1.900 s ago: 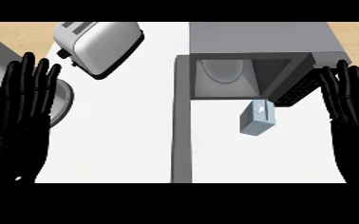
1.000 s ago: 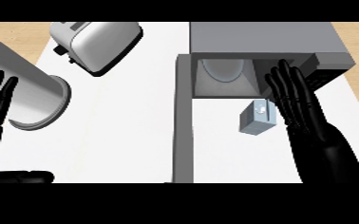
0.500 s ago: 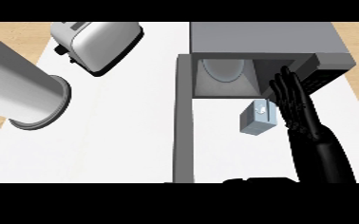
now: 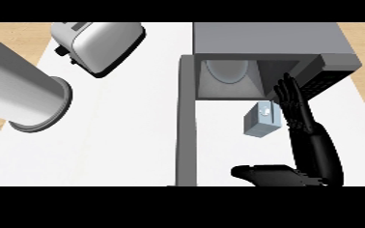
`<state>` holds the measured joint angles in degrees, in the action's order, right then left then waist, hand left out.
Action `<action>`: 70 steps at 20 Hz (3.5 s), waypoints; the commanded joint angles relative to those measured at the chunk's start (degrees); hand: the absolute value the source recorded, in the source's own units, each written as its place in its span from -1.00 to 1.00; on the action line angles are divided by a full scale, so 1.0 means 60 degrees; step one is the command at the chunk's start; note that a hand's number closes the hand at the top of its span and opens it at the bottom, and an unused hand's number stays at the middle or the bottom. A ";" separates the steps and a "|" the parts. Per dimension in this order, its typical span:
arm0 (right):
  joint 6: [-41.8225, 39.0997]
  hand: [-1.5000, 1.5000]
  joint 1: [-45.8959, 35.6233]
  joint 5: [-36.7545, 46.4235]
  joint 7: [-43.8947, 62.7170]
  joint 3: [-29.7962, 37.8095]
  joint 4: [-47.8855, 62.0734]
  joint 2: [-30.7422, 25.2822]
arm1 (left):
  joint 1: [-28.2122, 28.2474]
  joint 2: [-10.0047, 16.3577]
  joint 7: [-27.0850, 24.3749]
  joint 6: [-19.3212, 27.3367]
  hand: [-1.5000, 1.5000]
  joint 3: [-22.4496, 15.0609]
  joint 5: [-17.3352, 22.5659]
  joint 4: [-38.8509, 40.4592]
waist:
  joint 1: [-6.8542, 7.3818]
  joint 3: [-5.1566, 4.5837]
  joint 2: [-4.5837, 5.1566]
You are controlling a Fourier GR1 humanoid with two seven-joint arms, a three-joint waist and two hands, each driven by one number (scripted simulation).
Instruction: Pick up the milk, place it into the microwave and close the microwave
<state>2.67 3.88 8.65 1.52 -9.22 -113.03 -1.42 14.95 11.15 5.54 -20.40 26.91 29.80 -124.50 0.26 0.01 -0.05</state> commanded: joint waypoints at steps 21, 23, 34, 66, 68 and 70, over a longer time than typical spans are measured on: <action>-0.0848 -1.00 -0.0893 -0.1129 -0.4450 0.2844 0.6431 -0.1030 | 0.0301 -0.0358 0.0079 -0.1620 -1.00 0.1413 0.0672 0.0444 | 0.0012 -0.0001 0.0010; -0.0279 -1.00 -0.1260 -0.0656 -0.4746 0.2434 0.7115 -0.0442 | -0.0008 -0.0144 0.0689 -0.1216 -1.00 0.1478 0.1044 0.0022 | 0.0012 0.0001 0.0008; -0.0163 -1.00 -0.2081 -0.0343 -0.7218 0.3002 1.0475 -0.0873 | 0.0339 -0.0271 0.1033 -0.1633 -1.00 0.2070 0.1645 -0.0406 | 0.0035 0.0002 0.0007; -0.0664 1.00 -0.4373 -0.0452 -1.0553 0.3428 1.3989 -0.0758 | -0.0349 -0.0282 0.1702 -0.1520 -1.00 0.2243 0.1674 -0.0092 | -0.0047 -0.0001 -0.0005; -0.0616 1.00 -0.3754 -0.0462 -1.0188 0.3030 1.2790 -0.0296 | -0.0200 -0.0348 0.1203 -0.2084 -1.00 0.2536 0.1525 0.0532 | -0.0142 -0.0017 -0.0046; -0.1021 1.00 -0.3294 -0.0503 -0.9713 0.2704 1.2055 -0.0208 | 0.0104 -0.0521 0.1139 -0.2273 -1.00 0.2593 0.1697 0.0259 | -0.0115 -0.0015 -0.0055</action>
<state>0.05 -20.32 5.63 -57.84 10.29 -33.44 -5.17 14.70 8.21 13.04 -32.70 41.57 39.45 -123.61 -0.16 -0.09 -0.24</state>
